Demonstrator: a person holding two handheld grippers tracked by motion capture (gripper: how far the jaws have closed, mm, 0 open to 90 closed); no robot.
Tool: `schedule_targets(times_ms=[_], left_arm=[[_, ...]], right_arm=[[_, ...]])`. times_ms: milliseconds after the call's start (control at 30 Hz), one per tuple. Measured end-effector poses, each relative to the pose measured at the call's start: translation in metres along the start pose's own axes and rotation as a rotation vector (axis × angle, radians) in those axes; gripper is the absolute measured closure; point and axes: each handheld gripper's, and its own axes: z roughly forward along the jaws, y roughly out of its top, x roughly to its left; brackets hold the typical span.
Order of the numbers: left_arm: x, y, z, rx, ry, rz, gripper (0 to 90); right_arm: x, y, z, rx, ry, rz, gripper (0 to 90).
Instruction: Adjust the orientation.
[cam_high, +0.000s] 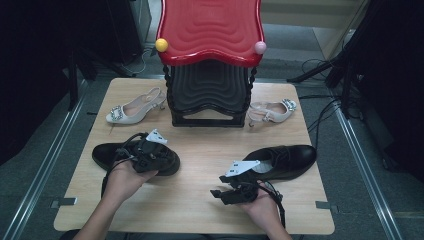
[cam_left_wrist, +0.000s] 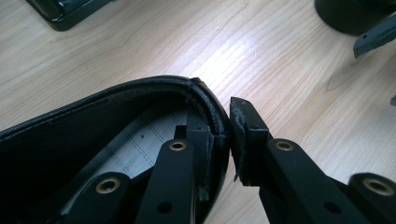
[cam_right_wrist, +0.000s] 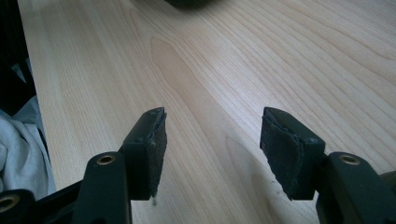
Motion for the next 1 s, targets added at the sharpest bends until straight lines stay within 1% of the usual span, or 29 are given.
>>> schedule_targets(times_ms=[67,100,133,233,267,300,367,400,433,467,500,533,567,633,667,733,767,867,900,933,967,1000], left_arm=[[-0.006,0.002,-0.001,0.002,-0.026,0.017,79.9],[-0.006,0.002,-0.001,0.002,-0.026,0.017,80.1],[-0.014,0.006,-0.001,0.002,-0.038,0.037,80.2],[-0.028,0.012,0.003,0.02,-0.044,0.07,80.2],[-0.034,0.013,0.004,0.021,-0.052,0.08,80.3],[-0.034,0.013,0.004,0.021,-0.052,0.08,80.2],[-0.046,0.017,0.003,0.0,-0.057,0.102,80.2],[-0.058,0.021,0.005,0.012,-0.082,0.135,80.2],[-0.063,0.022,0.008,0.011,-0.096,0.145,80.1],[-0.066,0.024,0.012,0.009,-0.121,0.145,80.1],[-0.067,0.025,0.017,0.008,-0.151,0.135,80.2],[-0.068,0.026,0.023,0.024,-0.167,0.128,79.9],[-0.069,0.026,0.03,0.034,-0.161,0.137,80.0],[-0.071,0.026,0.039,0.054,-0.164,0.133,79.6],[-0.071,0.026,0.042,0.065,-0.18,0.127,79.5],[-0.067,0.025,0.044,0.042,-0.202,0.095,78.8],[-0.065,0.025,0.044,0.042,-0.212,0.09,78.5],[-0.065,0.024,0.043,0.037,-0.211,0.096,76.4],[-0.067,0.024,0.042,0.041,-0.188,0.113,74.7],[-0.068,0.024,0.041,0.047,-0.175,0.122,73.0],[-0.068,0.023,0.039,0.04,-0.168,0.126,71.3],[-0.067,0.023,0.036,0.029,-0.169,0.122,69.1]], right_arm=[[0.0,0.0,0.0,-0.001,0.001,-0.002,42.4],[0.0,0.0,0.0,-0.001,0.001,-0.002,42.4],[0.0,0.0,0.0,-0.001,0.001,-0.002,42.4],[-0.002,0.0,-0.001,-0.004,0.003,0.006,42.3],[-0.002,0.0,-0.001,-0.008,0.004,0.006,42.3],[-0.002,0.0,-0.001,-0.008,0.004,0.006,42.3],[-0.003,0.0,-0.004,-0.018,0.001,0.009,42.3],[-0.003,0.0,-0.004,-0.019,0.003,0.012,42.5],[-0.004,0.0,-0.005,-0.019,0.007,0.012,42.7],[-0.005,0.0,-0.005,-0.021,0.005,0.018,43.0],[-0.005,0.0,-0.006,-0.022,0.007,0.023,43.1],[-0.005,0.0,-0.006,-0.023,0.008,0.028,43.1],[-0.005,0.0,-0.007,-0.026,0.006,0.031,43.5],[-0.006,-0.001,-0.008,-0.035,0.021,0.034,45.9],[-0.006,-0.001,-0.008,-0.037,0.024,0.042,45.9],[-0.007,-0.001,-0.008,-0.042,0.025,0.052,45.9],[-0.008,-0.001,-0.008,-0.046,0.027,0.055,45.9],[-0.008,-0.001,-0.008,-0.05,0.032,0.066,46.4],[-0.008,0.0,-0.008,-0.054,0.03,0.071,46.8],[-0.008,0.0,-0.008,-0.059,0.032,0.074,47.3],[-0.008,0.0,-0.009,-0.062,0.032,0.073,47.6],[-0.008,0.0,-0.009,-0.066,0.031,0.079,47.6]])
